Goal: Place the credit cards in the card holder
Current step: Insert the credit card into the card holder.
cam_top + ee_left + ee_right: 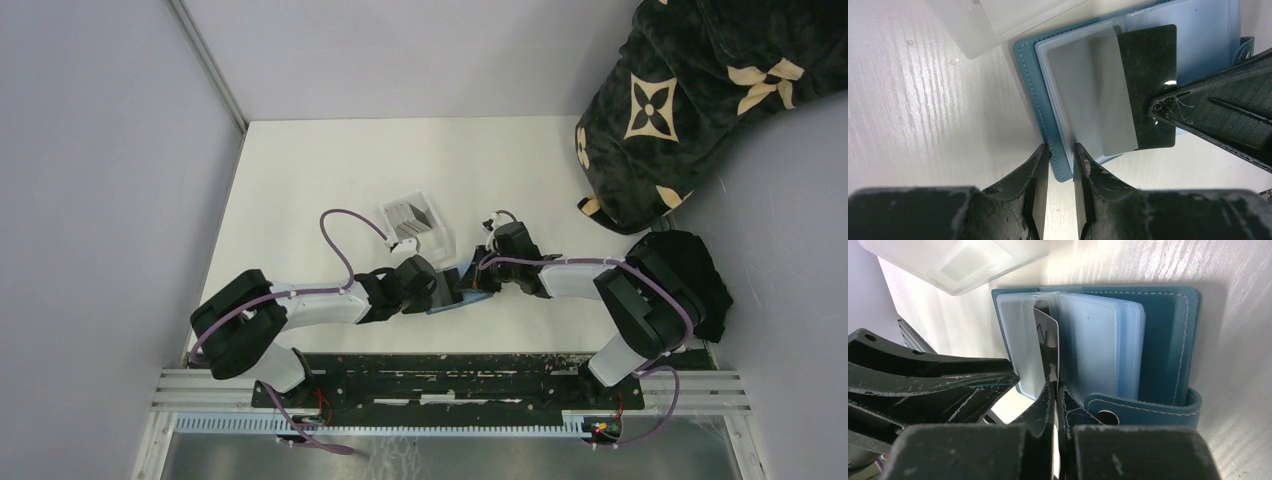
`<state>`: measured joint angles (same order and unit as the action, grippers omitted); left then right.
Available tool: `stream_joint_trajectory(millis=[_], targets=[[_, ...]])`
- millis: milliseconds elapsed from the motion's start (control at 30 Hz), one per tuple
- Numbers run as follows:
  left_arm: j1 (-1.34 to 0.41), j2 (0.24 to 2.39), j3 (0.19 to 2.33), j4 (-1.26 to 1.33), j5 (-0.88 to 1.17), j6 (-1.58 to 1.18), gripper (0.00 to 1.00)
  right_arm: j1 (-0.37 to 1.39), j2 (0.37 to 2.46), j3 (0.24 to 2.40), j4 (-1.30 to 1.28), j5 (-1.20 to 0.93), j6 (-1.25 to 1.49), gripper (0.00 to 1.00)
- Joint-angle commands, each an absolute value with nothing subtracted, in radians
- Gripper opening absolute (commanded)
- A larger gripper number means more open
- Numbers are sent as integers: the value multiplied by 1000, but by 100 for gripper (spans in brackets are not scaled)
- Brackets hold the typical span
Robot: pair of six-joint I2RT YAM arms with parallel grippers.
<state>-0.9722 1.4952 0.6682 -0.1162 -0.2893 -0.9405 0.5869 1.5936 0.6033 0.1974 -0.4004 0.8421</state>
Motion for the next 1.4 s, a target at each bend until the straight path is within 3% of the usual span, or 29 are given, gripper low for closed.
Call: stream_joint_trajectory(millis=[0,300,533,700,1367], targets=[[-976,1482,653,-148,-310,-930,32,591,1645,618,176,-373,822,1],[-975,1470,647,-142,-318,-918,35,593,1678,684,84,-393,772,2],[-974,1448,627,-132,-334,-929,36,594,1645,770,-73,-347,688,40],[-975,1433,601,-110,-337,-949,36,593,1632,821,-162,-317,643,52],[-976,1523,605,-17,-318,-947,35,666,1746,973,-297,-280,549,56]])
